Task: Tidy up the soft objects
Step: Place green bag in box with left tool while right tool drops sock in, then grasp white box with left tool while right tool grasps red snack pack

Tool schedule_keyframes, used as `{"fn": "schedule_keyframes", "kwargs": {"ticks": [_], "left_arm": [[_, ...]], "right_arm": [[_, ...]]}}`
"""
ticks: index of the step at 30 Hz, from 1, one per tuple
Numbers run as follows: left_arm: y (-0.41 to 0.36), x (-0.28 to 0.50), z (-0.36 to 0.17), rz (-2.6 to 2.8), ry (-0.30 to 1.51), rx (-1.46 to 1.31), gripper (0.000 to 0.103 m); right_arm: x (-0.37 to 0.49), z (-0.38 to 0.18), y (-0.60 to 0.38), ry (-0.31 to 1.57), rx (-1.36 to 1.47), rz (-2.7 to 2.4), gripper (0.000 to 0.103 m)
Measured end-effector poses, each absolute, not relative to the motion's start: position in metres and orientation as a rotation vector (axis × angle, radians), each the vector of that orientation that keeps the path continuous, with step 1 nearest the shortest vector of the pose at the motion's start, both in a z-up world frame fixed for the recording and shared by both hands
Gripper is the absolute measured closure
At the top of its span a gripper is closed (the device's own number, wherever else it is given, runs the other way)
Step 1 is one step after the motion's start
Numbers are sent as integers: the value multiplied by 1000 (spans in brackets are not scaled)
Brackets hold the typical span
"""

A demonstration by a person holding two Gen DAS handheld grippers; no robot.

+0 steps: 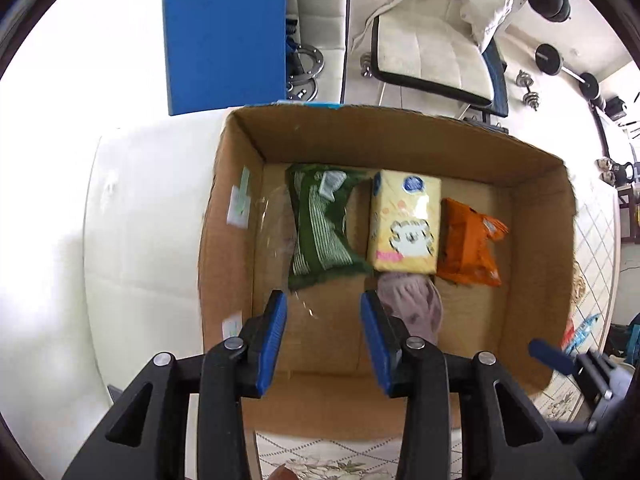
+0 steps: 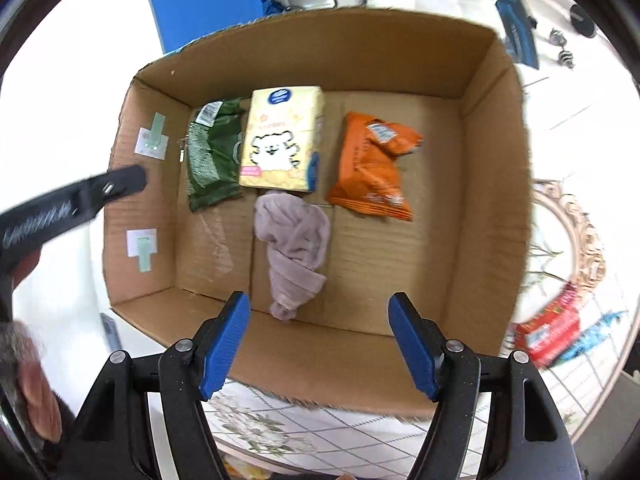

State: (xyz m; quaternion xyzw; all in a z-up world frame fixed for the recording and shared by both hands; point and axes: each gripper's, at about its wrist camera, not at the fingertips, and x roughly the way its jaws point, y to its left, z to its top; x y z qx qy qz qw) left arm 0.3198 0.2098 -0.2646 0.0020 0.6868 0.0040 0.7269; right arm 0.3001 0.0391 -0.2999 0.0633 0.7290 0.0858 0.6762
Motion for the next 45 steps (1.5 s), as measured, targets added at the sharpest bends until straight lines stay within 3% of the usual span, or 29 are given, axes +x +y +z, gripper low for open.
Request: {"fn": "schedule_keyframes", "kwargs": {"ticks": [1, 3, 4, 5, 6, 20, 30, 38, 45], "left_arm": [[209, 312, -261, 14, 1505, 7, 67], [208, 296, -252, 17, 1490, -7, 49], [207, 290, -249, 25, 1478, -6, 25], [208, 283, -244, 33, 1460, -7, 11], [207, 277, -240, 38, 1440, -10, 10], [172, 221, -193, 51, 1339, -12, 8], [21, 255, -174, -114, 1221, 359, 8], [-123, 316, -246, -281, 1272, 747, 8], [-182, 351, -365, -392, 1419, 1109, 8]], "right_arm": [[297, -296, 37, 1629, 133, 184, 21], [289, -287, 33, 1608, 112, 171, 19], [286, -283, 29, 1596, 103, 163, 16], [280, -280, 32, 1584, 93, 160, 13], [275, -275, 29, 1569, 87, 161, 8], [232, -223, -10, 1466, 134, 193, 8], [212, -231, -157, 1488, 450, 42, 8], [186, -309, -308, 1555, 751, -245, 8], [180, -382, -366, 1640, 910, -347, 8]]}}
